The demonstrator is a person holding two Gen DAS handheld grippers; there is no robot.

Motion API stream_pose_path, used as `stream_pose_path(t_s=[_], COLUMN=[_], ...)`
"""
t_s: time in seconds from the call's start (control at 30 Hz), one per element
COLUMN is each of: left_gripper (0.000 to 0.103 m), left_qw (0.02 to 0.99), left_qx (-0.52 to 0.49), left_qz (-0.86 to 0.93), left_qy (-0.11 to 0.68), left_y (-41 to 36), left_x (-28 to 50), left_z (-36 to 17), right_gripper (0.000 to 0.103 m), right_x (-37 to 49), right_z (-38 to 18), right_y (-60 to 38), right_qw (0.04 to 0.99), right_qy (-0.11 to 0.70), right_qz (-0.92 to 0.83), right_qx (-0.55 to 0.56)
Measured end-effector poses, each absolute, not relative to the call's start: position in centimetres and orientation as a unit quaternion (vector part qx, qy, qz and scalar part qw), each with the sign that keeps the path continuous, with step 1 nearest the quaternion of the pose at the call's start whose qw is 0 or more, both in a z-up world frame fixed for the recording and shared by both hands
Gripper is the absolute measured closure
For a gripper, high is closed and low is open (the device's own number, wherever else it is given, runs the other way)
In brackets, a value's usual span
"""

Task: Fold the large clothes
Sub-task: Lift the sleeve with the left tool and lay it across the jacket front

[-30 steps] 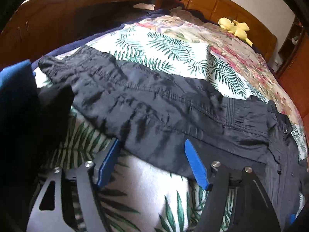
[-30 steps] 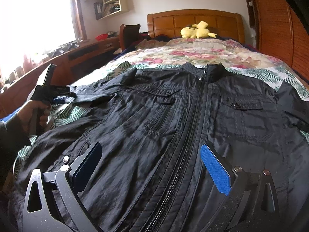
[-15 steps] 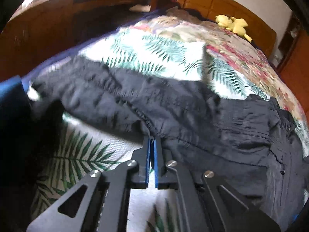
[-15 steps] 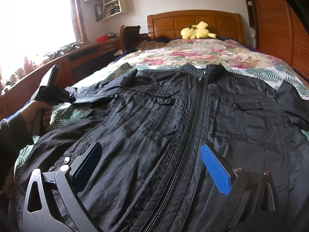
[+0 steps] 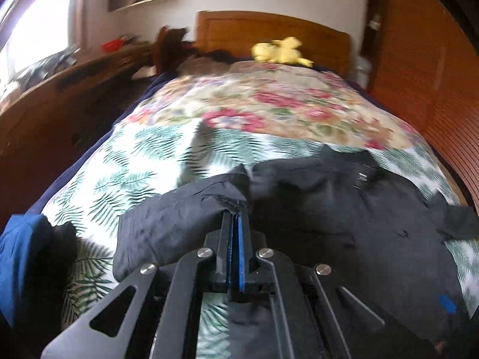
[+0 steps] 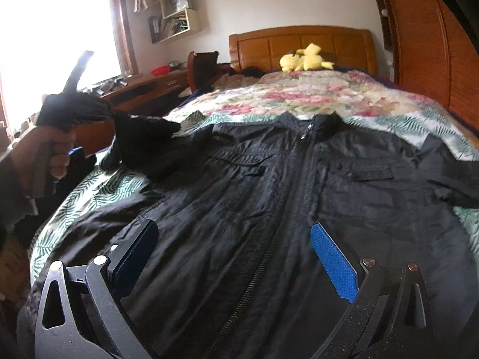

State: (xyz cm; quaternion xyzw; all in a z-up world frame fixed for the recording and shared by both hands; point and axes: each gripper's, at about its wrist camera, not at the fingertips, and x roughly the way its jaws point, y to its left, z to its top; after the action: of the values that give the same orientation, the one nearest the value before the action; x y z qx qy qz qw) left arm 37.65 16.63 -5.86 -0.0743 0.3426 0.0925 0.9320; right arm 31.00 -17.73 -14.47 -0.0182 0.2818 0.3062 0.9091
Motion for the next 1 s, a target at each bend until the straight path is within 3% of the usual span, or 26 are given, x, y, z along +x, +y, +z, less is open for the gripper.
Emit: stream_pose_path(t_s=[0.3, 0.7, 1.0], left_gripper=[0.103, 0.099, 0.086], left_qw=[0.934, 0.932, 0.934], left_qx=[-0.011, 0.018, -0.003], left_qz=[0.057, 0.024, 0.013], left_qy=[0.354, 0.361, 0.356], left_y=[10.0, 9.2, 11.1], left_x=[34.7, 32.8, 30.8], left_z=[-5.9, -5.9, -5.2], right_gripper=[0.0, 0.0, 0.0], right_x=[29.5, 28.6, 28.7], right_z=[-13.5, -13.7, -14.6], right_y=[-21.5, -24.6, -23.1], right_qw=[0.924, 0.931, 0.926], right_qy=[0.27, 0.278, 0.281], right_qz=[0.267, 0.234, 0.247], right_qx=[-0.043, -0.031, -0.052])
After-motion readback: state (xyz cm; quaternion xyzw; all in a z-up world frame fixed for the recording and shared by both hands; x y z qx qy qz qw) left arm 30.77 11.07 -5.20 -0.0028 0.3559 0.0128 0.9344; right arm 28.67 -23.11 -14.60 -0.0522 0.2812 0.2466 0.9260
